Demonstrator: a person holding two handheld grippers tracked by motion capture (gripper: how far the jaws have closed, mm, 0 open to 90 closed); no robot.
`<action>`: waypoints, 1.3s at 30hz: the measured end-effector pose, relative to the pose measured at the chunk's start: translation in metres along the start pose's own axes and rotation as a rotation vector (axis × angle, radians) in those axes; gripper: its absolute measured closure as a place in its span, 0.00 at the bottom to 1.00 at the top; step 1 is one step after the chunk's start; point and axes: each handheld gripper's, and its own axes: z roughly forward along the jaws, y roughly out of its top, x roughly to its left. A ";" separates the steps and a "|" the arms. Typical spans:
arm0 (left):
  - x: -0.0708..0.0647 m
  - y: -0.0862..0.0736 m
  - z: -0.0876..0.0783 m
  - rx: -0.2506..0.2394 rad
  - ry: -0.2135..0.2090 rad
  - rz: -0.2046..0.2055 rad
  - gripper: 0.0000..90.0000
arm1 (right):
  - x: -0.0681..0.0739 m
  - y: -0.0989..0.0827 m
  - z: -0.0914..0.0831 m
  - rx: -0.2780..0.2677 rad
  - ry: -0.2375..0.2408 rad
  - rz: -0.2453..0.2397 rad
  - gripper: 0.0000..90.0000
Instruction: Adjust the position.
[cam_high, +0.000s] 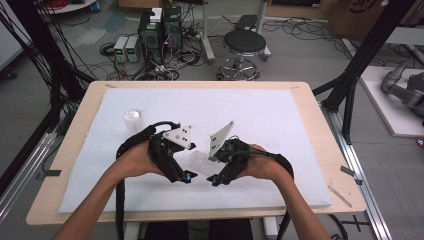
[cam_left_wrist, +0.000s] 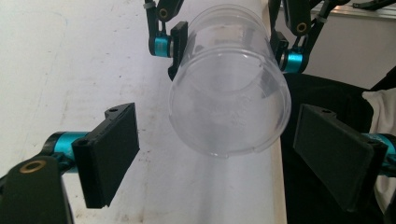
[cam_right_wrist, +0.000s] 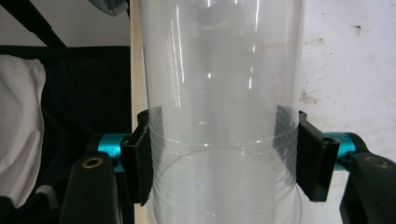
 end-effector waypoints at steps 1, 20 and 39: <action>0.000 0.000 0.001 -0.001 -0.004 0.000 0.16 | 0.000 0.000 0.000 0.000 -0.003 -0.002 0.37; 0.001 0.002 0.012 0.079 -0.037 0.006 0.26 | 0.001 0.004 0.005 0.050 0.007 -0.014 0.38; 0.002 0.001 0.013 0.099 -0.074 0.026 0.41 | 0.002 0.007 0.011 0.091 0.008 -0.023 0.38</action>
